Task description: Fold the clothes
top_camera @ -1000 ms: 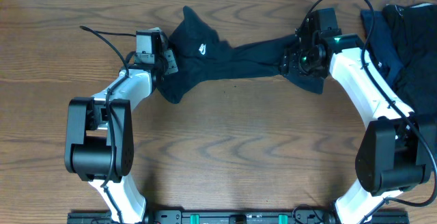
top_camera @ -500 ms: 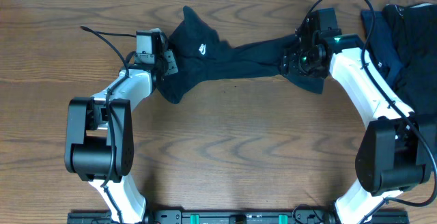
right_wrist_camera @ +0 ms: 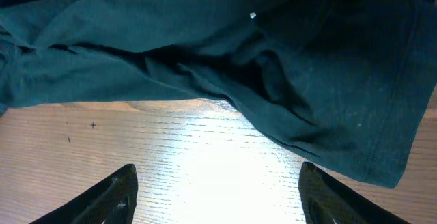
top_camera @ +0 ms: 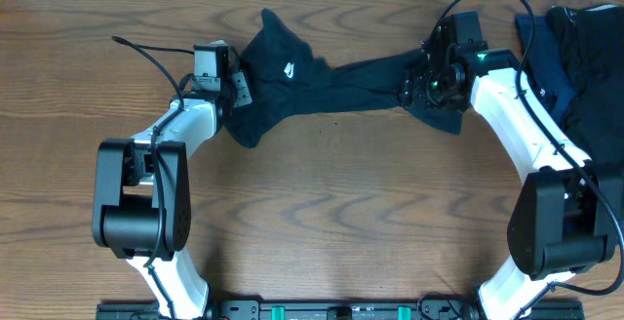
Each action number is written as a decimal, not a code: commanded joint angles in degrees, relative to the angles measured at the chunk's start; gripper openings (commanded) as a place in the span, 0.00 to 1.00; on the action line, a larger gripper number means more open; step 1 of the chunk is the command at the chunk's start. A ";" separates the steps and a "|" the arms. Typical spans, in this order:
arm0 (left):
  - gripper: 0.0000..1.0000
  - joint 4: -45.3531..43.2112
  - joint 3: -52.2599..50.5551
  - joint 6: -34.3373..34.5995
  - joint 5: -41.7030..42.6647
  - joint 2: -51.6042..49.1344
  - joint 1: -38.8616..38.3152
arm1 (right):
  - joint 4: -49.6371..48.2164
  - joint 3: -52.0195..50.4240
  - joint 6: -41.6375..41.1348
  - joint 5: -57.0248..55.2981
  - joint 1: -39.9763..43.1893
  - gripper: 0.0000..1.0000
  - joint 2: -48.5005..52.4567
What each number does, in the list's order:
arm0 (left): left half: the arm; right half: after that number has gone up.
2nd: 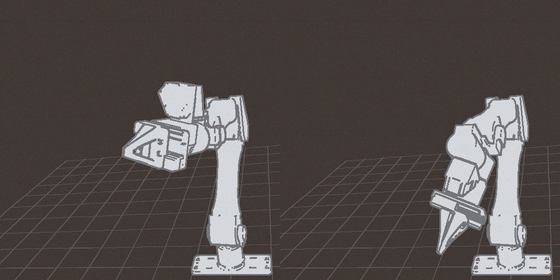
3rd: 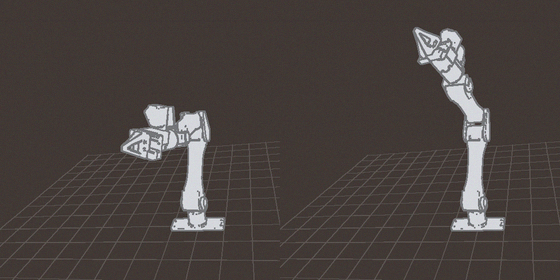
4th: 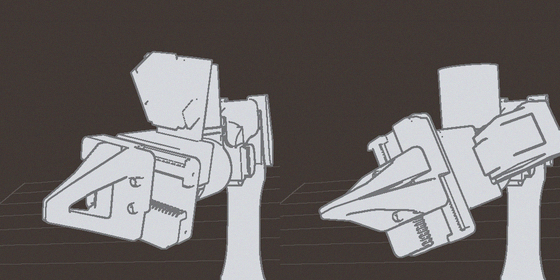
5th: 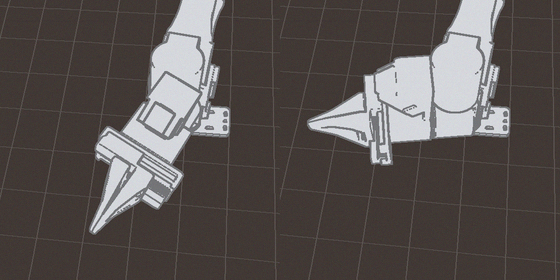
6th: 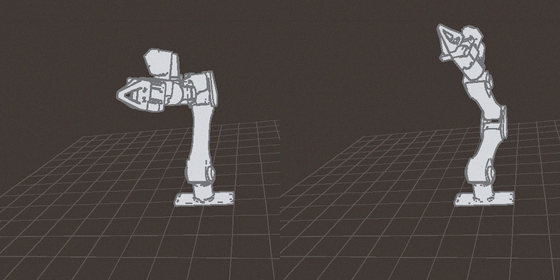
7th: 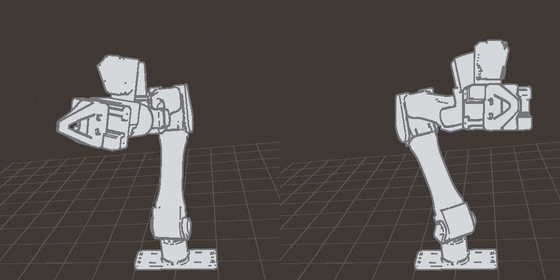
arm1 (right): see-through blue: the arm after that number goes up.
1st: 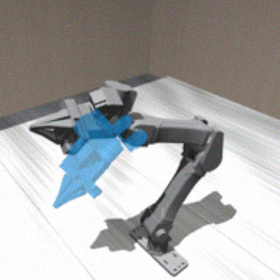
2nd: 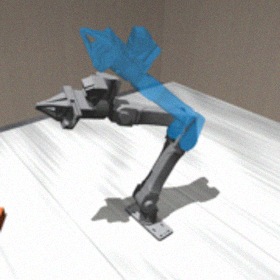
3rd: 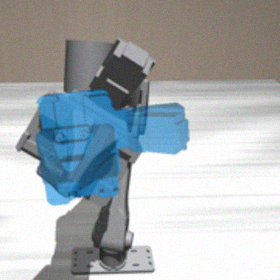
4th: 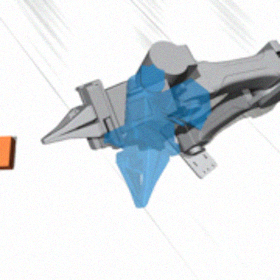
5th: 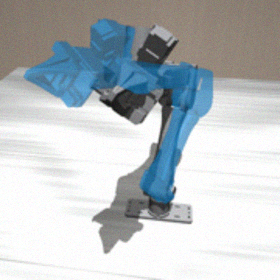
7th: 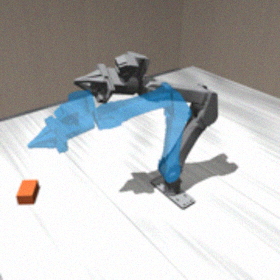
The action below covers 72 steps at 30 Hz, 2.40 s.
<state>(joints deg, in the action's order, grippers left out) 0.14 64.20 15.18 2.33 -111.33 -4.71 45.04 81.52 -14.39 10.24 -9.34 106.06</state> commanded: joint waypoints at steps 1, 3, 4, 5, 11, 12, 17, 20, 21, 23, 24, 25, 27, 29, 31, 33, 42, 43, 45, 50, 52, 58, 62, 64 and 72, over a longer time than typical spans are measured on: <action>0.56 0.72 -0.22 -0.02 -1.49 -1.01 -0.15 | -0.02 -0.02 0.76 -0.57 -0.48 0.74 0.39; 0.56 0.87 -0.22 0.00 -1.51 -1.49 -0.26 | -0.02 -0.02 0.76 -0.57 -0.48 0.74 0.39; 0.56 0.83 -0.22 0.13 -1.49 -1.84 -0.26 | -0.02 -0.02 0.76 -0.57 -0.48 0.73 0.39; 0.56 0.83 -0.22 0.15 -1.49 -2.16 -0.26 | -0.02 -0.02 0.76 -0.59 -0.48 0.73 0.39; 0.56 0.83 -0.22 0.13 2.12 -3.34 -0.26 | -0.31 -0.02 0.76 -0.59 -0.48 0.74 0.39; 0.56 0.79 -0.22 0.13 2.91 -3.34 -0.26 | -0.31 -0.02 0.76 -0.59 -0.48 0.74 0.39; 0.56 0.33 -0.22 0.15 4.17 -3.34 -0.26 | -0.26 -0.02 0.76 -0.57 -0.48 0.73 0.39; 0.55 -0.33 -0.22 0.13 4.59 -3.34 -0.26 | -0.28 -0.02 0.76 -0.59 -0.48 0.74 0.39; 0.55 -0.61 -0.22 0.13 4.79 -3.32 -0.26 | -0.28 -0.02 0.76 -0.59 -0.48 0.74 0.39; 0.50 -0.92 -0.22 0.13 4.79 -3.23 -0.26 | -0.28 -0.02 0.76 -0.59 -0.48 0.74 0.39; 0.49 -1.03 -0.22 0.13 4.79 -3.21 -0.26 | -0.28 -0.02 0.76 -0.59 -0.48 0.74 0.39; 0.49 -1.16 -0.20 0.13 4.81 -3.19 -0.26 | -0.28 -0.02 0.76 -0.59 -0.48 0.74 0.39; 0.49 -1.16 -0.20 0.13 4.81 -3.06 -0.26 | -0.26 -0.02 0.76 -0.59 -0.48 0.74 0.39; 0.49 -1.11 -0.20 0.11 5.20 -2.99 -0.26 | -0.28 -0.02 0.76 -0.59 -0.48 0.74 0.39; 0.49 -1.09 -0.22 0.11 6.10 -2.99 -0.24 | -0.31 -0.02 0.76 -0.59 -0.48 0.74 0.39; 0.49 -1.01 -0.22 0.11 6.27 -2.99 -0.26 | -0.28 -0.02 0.76 -0.59 -0.48 0.74 0.39; 0.48 -0.44 -0.22 0.13 6.32 -2.89 -0.26 | -0.37 -0.02 0.76 -0.59 -0.48 0.74 0.39; 0.43 -0.46 -0.22 0.13 6.29 -2.78 -0.24 | -0.42 -0.02 0.76 -0.59 -0.48 0.74 0.39; 0.37 -0.50 -0.22 0.13 6.32 -2.67 -0.26 | -0.44 -0.02 0.76 -0.59 -0.48 0.74 0.39; 0.34 -0.17 -0.22 0.13 6.29 -2.67 -0.26 | -0.44 -0.02 0.76 -0.59 -0.48 0.74 0.39; 0.33 0.07 -0.22 0.13 6.29 -2.67 -0.26 | -0.44 -0.02 0.76 -0.59 -0.48 0.74 0.39; 0.06 -0.07 -0.22 0.13 6.29 -2.36 -0.24 | -0.42 -0.02 0.76 -0.59 -0.48 0.74 0.39; 0.06 -0.31 -0.22 0.11 6.29 -1.55 -0.24 | -0.39 -0.02 0.79 -0.59 -0.48 0.74 0.39; 0.06 -0.37 -0.22 0.13 6.29 -0.74 -0.24 | -0.50 -0.02 0.85 -0.59 -0.48 0.69 0.39; 0.06 1.40 -0.22 0.13 6.29 5.16 -0.26 | 4.44 3.85 3.96 1.51 0.52 0.58 -1.51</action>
<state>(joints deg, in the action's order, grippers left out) 1.21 64.20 15.22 8.64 -109.82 -4.73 48.25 82.70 -11.81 10.48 -9.19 106.06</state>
